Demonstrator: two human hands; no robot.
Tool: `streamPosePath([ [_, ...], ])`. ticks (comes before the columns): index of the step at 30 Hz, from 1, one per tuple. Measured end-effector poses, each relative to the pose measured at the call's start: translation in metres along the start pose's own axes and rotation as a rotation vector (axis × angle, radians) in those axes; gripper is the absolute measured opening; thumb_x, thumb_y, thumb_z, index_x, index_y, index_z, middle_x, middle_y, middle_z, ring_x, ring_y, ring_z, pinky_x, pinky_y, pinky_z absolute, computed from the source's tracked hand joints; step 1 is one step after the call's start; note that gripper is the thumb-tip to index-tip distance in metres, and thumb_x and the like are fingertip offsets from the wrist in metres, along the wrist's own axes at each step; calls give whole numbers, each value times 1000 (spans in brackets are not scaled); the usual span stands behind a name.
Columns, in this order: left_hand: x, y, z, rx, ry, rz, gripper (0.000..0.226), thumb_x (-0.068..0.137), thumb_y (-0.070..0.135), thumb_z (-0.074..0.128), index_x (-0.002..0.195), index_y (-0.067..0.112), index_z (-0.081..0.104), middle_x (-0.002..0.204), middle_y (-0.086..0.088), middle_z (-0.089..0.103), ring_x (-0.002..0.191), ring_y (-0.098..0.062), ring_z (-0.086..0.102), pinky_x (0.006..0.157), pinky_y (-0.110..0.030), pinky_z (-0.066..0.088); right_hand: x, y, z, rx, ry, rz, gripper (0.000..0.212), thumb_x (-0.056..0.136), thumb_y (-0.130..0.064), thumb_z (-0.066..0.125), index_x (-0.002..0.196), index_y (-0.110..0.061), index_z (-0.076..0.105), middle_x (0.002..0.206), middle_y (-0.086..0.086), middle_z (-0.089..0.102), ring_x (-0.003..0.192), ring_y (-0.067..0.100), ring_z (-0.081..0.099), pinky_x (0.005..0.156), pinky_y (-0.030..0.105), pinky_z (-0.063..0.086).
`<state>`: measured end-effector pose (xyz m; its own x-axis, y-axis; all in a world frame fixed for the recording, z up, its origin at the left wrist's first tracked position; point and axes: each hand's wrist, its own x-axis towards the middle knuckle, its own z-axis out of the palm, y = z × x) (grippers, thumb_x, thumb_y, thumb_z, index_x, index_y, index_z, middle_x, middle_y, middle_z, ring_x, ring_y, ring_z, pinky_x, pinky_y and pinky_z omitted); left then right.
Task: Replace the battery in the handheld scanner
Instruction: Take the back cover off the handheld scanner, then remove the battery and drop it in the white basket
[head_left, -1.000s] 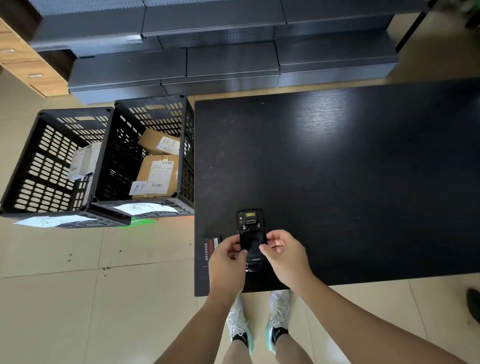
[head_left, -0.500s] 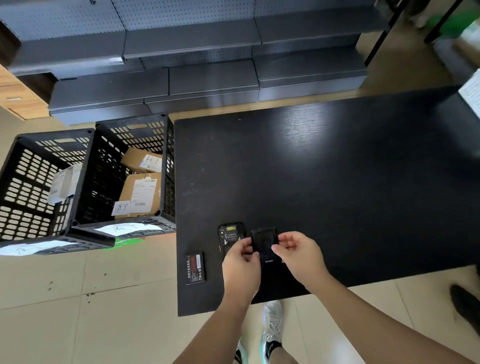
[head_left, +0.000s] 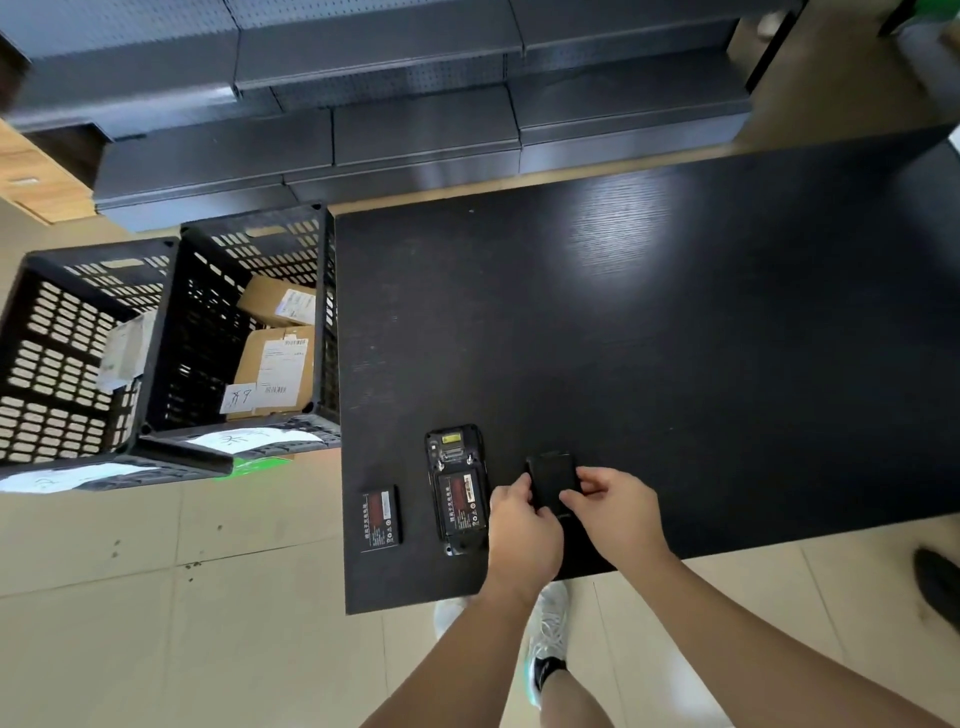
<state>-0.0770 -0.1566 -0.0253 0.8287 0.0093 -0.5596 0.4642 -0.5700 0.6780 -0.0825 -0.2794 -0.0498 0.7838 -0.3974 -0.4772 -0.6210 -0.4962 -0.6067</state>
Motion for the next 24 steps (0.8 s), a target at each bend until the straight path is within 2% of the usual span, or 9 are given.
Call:
streamPosePath([
  [3,1,1,1,29,-67,-6,49,92,3,44,140,6,47,122,-9,45,100,-21,56,92,-18,41,-2,2,2,-47,9,-27,41,80,-26,77,120,-18,69,88,-8,67,76,2,58,74,15,41],
  [6,-1,1,3,50,-116,-6,59,96,6,43,152,4,27,132,-10,38,115,-23,50,101,-20,38,-3,5,4,-74,12,-47,44,82,-25,76,124,-16,66,90,-4,67,76,4,58,74,16,43],
  [9,-3,0,5,52,-126,-12,62,96,9,45,153,3,22,137,-11,35,122,-26,47,107,-25,37,-3,5,5,-95,17,-59,45,82,-25,76,125,-16,65,98,0,68,78,6,60,76,18,45],
  [13,-7,-2,-1,20,-107,-8,57,95,13,49,149,6,33,136,-9,39,116,-27,55,105,-30,42,-5,0,2,-104,38,-67,42,83,-26,75,123,-17,66,99,-1,65,76,4,59,74,18,44],
  [15,-11,-6,-11,-9,-60,28,54,94,14,51,147,11,39,124,1,43,105,-16,60,98,-17,42,-9,-5,0,-71,64,-87,38,82,-26,75,119,-19,68,98,-4,64,74,0,60,69,12,43],
  [17,-15,-14,-26,-24,5,63,49,93,15,55,141,15,48,115,6,47,93,-3,59,81,-1,38,-15,-13,2,-38,48,-145,35,80,-26,76,114,-22,70,95,-8,65,74,-3,60,64,5,40],
  [19,-18,-26,-44,-35,82,103,43,90,13,60,133,18,58,108,8,55,87,1,58,75,2,38,-23,-23,10,-38,-6,-231,32,78,-26,78,110,-24,72,90,-10,65,74,-4,61,65,3,42],
  [21,-18,-40,-64,-28,162,138,39,88,11,63,126,19,64,101,8,58,85,1,59,78,-4,44,-30,-32,23,-22,-66,-299,31,76,-25,79,107,-23,74,86,-9,66,73,-2,62,71,5,45],
  [24,-16,-61,-86,15,237,164,37,85,6,64,121,17,67,99,4,60,85,-5,59,87,-26,52,-35,-40,43,-25,-131,-367,35,75,-23,79,110,-20,74,86,-7,67,71,0,62,74,6,47],
])
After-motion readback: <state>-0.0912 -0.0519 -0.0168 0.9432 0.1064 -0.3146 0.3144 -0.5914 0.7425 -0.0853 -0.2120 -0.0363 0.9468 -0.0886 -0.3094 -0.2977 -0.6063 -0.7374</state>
